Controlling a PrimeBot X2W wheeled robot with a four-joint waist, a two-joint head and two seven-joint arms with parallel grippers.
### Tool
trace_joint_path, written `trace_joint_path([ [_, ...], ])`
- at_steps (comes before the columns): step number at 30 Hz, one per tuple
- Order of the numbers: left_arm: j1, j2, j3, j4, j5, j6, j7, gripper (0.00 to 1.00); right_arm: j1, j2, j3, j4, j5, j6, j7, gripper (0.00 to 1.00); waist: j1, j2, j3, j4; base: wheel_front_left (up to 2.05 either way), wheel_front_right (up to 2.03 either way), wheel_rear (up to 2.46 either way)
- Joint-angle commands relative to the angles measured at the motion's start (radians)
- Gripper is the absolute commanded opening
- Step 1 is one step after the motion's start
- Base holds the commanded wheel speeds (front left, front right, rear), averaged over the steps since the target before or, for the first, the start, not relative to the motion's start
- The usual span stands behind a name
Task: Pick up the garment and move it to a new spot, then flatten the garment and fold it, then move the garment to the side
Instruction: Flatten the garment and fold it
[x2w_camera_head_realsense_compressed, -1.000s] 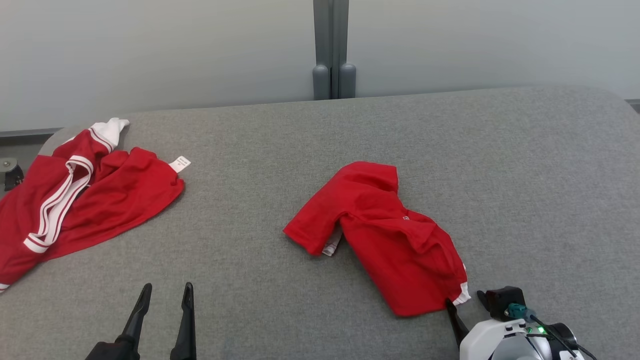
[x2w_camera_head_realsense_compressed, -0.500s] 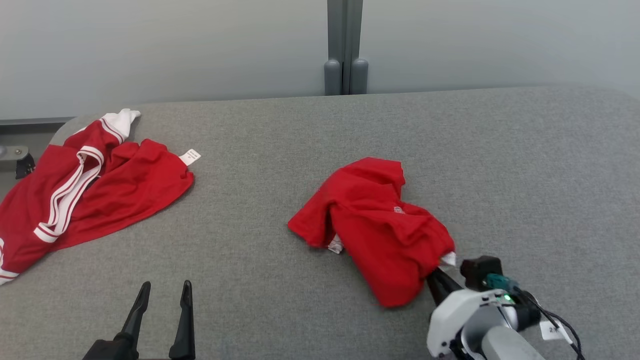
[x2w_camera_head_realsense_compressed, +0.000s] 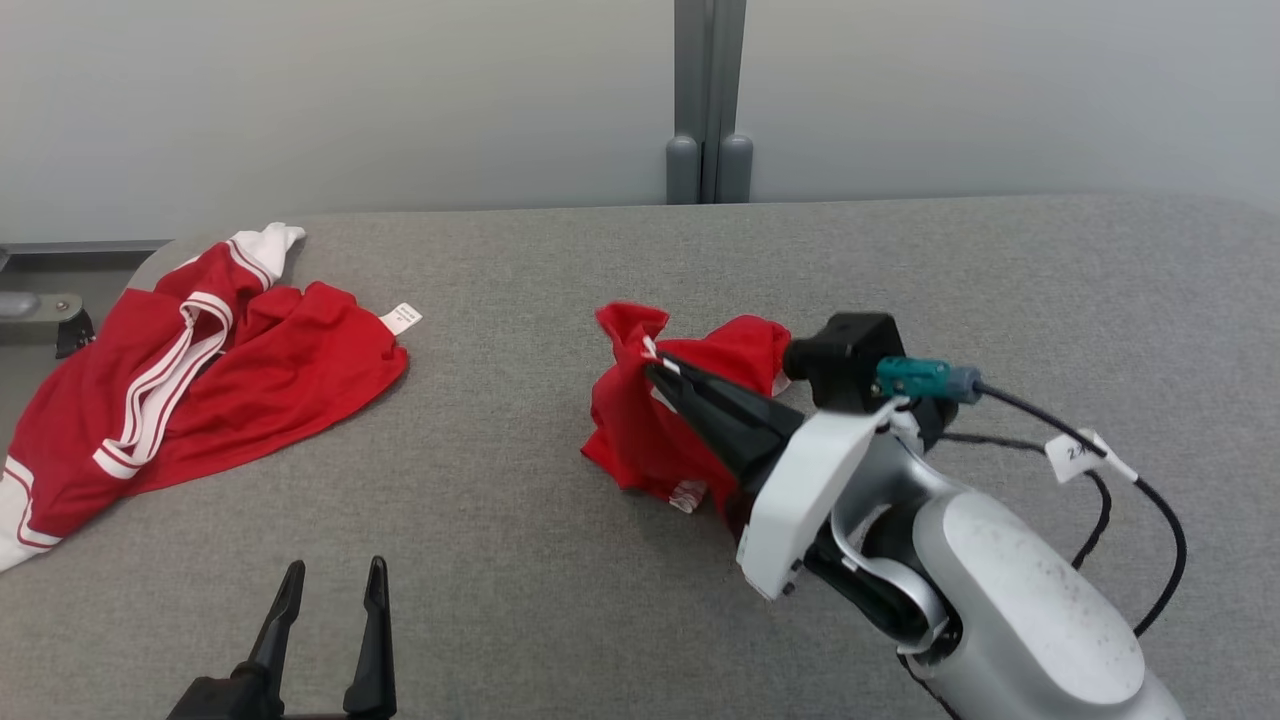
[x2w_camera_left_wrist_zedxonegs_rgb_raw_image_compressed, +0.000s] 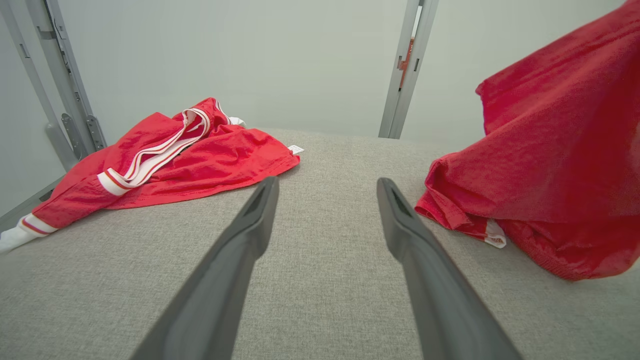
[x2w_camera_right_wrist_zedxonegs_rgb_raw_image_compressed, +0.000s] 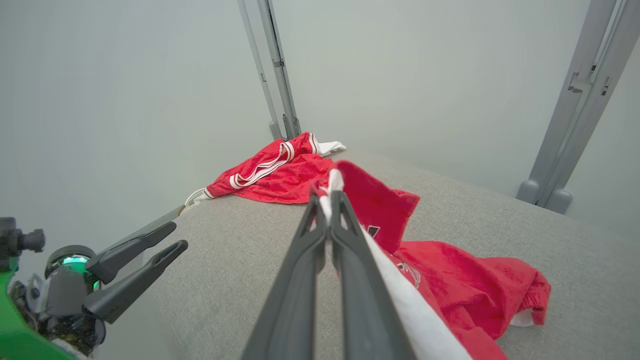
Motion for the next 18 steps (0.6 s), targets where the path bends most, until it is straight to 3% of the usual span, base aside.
trace_joint_path([
  [1, -0.018, -0.005, 0.004, 0.000, -0.004, -0.004, 0.000, 1.00, -0.041, 0.007, 0.004, -0.026, 0.024, -0.001, 0.027, 0.00, 0.0000, 0.0000, -0.001, 0.007, 0.00, 0.00, 0.00],
  [11, -0.027, -0.015, 0.002, 0.017, -0.013, -0.004, 0.000, 1.00, -0.235, 0.083, -0.038, -0.073, 0.141, -0.001, 0.082, 0.00, 0.0000, 0.0000, -0.007, 0.060, 0.00, 0.00, 0.00],
  [18, -0.021, -0.019, 0.000, 0.022, -0.020, -0.003, 0.000, 1.00, -0.309, 0.085, -0.059, 0.006, 0.173, -0.001, 0.033, 0.00, 0.0000, 0.0000, -0.014, 0.068, 0.00, 0.00, 0.00],
])
